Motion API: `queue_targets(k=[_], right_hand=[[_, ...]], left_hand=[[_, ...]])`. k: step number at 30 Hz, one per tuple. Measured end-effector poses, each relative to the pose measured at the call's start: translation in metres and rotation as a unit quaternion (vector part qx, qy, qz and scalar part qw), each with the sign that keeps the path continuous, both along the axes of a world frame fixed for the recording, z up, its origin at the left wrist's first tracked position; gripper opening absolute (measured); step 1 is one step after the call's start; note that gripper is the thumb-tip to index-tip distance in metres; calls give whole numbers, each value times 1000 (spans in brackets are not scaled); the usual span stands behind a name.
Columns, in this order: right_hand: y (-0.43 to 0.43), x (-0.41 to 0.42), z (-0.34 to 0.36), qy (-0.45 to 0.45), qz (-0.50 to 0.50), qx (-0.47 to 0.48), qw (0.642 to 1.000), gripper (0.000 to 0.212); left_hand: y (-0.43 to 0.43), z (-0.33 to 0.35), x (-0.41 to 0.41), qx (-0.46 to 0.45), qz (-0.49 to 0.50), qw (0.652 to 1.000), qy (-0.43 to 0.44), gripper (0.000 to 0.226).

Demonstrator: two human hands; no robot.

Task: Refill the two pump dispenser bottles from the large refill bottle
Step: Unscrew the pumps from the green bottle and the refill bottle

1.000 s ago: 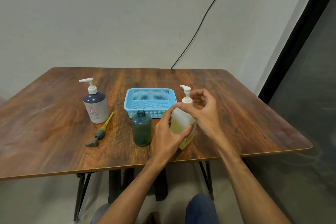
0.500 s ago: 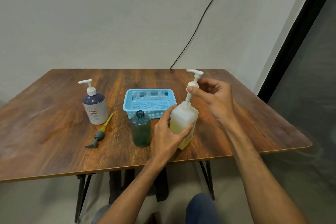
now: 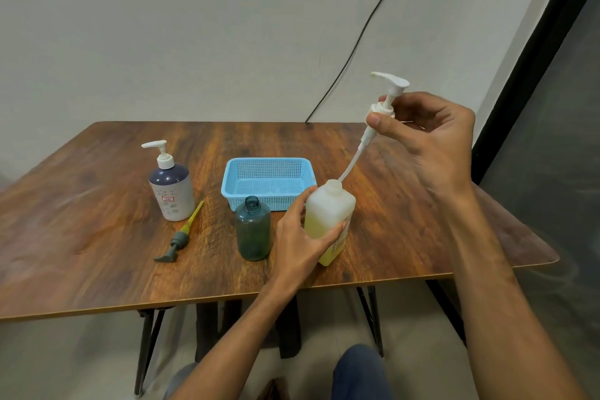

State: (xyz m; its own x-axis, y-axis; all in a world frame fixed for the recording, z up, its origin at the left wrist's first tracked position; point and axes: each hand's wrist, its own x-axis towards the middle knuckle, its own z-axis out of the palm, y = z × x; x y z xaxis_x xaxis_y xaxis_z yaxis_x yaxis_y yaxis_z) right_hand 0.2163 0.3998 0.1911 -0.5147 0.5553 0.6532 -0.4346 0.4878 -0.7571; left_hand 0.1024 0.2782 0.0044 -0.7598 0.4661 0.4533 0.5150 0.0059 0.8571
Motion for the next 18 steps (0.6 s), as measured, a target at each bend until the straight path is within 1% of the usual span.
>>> queue_targets(k=[7, 10, 15, 18], right_hand=[[-5, 6, 11, 15, -16, 14, 1000, 33], [-7, 10, 16, 35, -25, 22, 999, 32], [-5, 16, 20, 75, -59, 28, 995, 29], [4, 14, 14, 72, -87, 28, 993, 26]], left_hand=[[-1, 1, 1, 8, -8, 1000, -2, 86], [-1, 1, 1, 9, -6, 1000, -2, 86], [-1, 3, 2, 15, -7, 1000, -5, 87], [-1, 2, 2, 16, -6, 1000, -7, 90]])
